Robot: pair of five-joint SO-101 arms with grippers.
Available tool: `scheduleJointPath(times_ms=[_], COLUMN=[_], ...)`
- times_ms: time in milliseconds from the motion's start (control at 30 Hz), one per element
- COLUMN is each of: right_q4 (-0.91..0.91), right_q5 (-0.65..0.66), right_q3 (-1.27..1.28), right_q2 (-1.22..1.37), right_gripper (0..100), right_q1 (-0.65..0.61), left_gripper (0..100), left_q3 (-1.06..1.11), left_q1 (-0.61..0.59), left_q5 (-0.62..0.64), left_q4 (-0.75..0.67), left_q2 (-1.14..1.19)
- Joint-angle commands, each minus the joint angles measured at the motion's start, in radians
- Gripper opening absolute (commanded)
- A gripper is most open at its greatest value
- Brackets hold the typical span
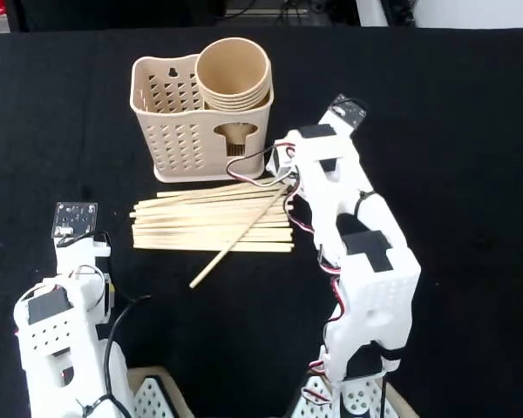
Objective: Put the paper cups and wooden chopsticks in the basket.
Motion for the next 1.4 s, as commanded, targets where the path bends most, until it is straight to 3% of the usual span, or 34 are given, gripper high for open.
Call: scheduleJointPath(times_ms=[0,367,567,833,1367], right_q4=[0.080,0.222,0.267,0.262,0.245], right_q5=[0.005,0.064,0.117,0.124,0.446], right_q3=[-0.076,-0.186,-0.177,-0.139,-0.216], right_q2=[-0.005,-0.022,-0.140,-0.312,-0.750], right_gripper=[1.1,1.1,1.1,1.1,1.1], right_q1=[0.026,0.101,0.201,0.215,0.221], left_gripper=[13,13,13,13,13], left_q3=[-0.004,-0.004,-0.004,-0.004,-0.004], left_q1=[-0.002,-0.002,-0.002,-0.002,-0.002], left_q5=[-0.006,-0.006,-0.006,-0.006,-0.006], left_q4=[0.003,0.000,-0.002,-0.002,-0.003], left_q2=[-0.012,-0.012,-0.012,-0.012,-0.012])
